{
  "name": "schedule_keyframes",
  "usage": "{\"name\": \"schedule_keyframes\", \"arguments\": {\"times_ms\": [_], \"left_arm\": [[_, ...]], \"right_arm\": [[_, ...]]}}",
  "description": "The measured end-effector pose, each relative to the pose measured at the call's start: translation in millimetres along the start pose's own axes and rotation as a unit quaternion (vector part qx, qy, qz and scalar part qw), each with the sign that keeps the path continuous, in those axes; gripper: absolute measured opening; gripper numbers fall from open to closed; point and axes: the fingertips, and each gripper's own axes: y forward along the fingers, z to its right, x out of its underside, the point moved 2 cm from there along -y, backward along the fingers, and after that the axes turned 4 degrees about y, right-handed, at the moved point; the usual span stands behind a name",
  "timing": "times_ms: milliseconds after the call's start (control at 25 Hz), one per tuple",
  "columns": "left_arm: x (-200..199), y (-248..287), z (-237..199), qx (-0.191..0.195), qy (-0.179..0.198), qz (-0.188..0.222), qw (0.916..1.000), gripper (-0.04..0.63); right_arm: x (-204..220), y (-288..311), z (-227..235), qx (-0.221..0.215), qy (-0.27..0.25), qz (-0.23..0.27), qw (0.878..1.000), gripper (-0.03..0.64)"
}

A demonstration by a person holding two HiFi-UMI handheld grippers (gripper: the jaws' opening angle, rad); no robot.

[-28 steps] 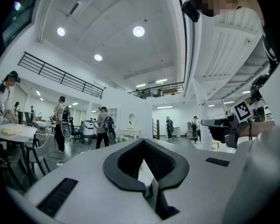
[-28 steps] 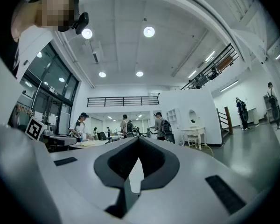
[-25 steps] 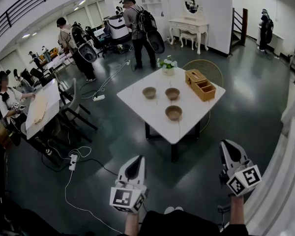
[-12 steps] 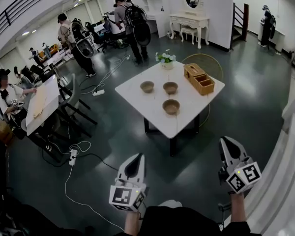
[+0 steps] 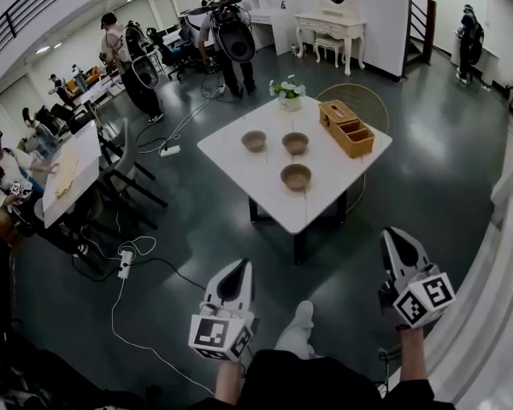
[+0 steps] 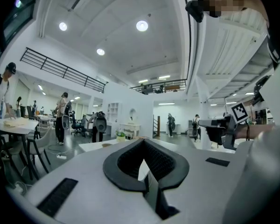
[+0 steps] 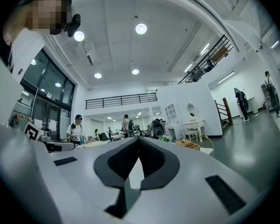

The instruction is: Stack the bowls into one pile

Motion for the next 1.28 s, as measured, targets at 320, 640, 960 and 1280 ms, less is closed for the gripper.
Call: {"name": "schedule_keyframes", "arguments": {"times_ms": [320, 640, 960, 1280], "left_arm": [[12, 39, -14, -0.003, -0.011, -0.005, 0.9999, 0.015], [18, 104, -37, 0.0, -0.022, -0.01, 0.9997, 0.015], [27, 166, -67, -0.003, -0.039, -0.017, 0.9991, 0.015], [33, 221, -93, 0.002, -0.05, -0.019, 0.9986, 0.015]], "right_arm": [[11, 37, 21, -0.006, 0.006, -0.006, 1.0, 0.014], [14, 96, 55, -0.012, 0.014, -0.016, 1.0, 0.014], [20, 165, 81, -0.026, 0.01, -0.035, 0.999, 0.014], [23, 221, 98, -0.035, 0.001, -0.046, 0.998, 0.014]]}}
